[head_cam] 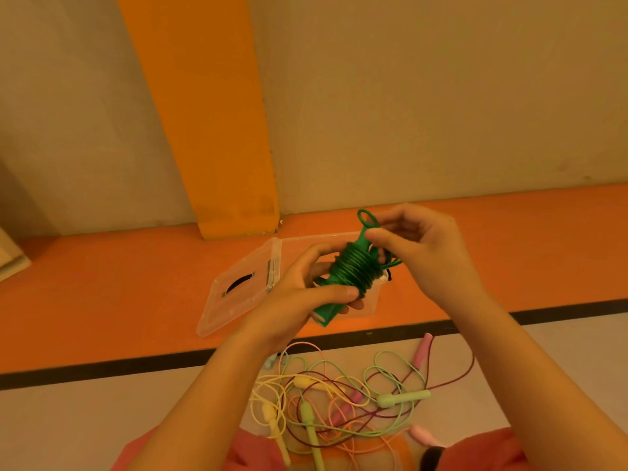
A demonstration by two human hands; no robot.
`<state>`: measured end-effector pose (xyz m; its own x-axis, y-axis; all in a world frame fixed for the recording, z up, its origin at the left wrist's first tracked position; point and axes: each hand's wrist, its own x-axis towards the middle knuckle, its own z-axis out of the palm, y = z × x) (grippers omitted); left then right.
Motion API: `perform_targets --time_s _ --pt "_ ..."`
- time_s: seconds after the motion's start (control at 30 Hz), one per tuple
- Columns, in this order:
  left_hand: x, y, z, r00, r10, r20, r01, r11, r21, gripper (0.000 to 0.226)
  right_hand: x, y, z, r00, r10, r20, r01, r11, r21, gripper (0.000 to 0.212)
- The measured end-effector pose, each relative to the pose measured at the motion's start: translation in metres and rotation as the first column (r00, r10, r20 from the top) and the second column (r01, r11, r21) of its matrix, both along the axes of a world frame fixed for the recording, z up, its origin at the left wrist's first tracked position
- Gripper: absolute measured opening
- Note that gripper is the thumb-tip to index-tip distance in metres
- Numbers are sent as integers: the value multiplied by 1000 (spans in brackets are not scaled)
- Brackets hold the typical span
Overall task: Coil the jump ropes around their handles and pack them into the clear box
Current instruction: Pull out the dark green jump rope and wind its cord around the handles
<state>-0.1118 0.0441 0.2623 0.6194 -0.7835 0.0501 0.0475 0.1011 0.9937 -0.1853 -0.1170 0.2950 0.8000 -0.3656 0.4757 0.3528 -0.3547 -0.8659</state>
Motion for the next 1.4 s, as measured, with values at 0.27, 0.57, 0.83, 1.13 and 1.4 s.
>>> perform_targets --time_s 0.27,0.57,0.83,1.13,1.4 --pt "5 6 -4 996 -10 86 7 999 39 51 -2 0 -2 999 51 -17 -50 994 95 13" --pt "6 -3 -8 955 203 214 -229 968 104 22 0 5 -9 998 23 -54 -21 999 47 16" --pt "9 4 -5 890 297 347 -325 946 24 29 5 2 -19 992 0 -130 -32 969 -247 21" --pt "10 10 -1 896 285 341 -320 946 50 5 5 2 -25 992 -33 -119 -17 916 -402 19" --pt "24 20 -4 994 67 -82 -71 996 -47 21 0 -6 -19 991 18 -132 -55 959 -279 23"
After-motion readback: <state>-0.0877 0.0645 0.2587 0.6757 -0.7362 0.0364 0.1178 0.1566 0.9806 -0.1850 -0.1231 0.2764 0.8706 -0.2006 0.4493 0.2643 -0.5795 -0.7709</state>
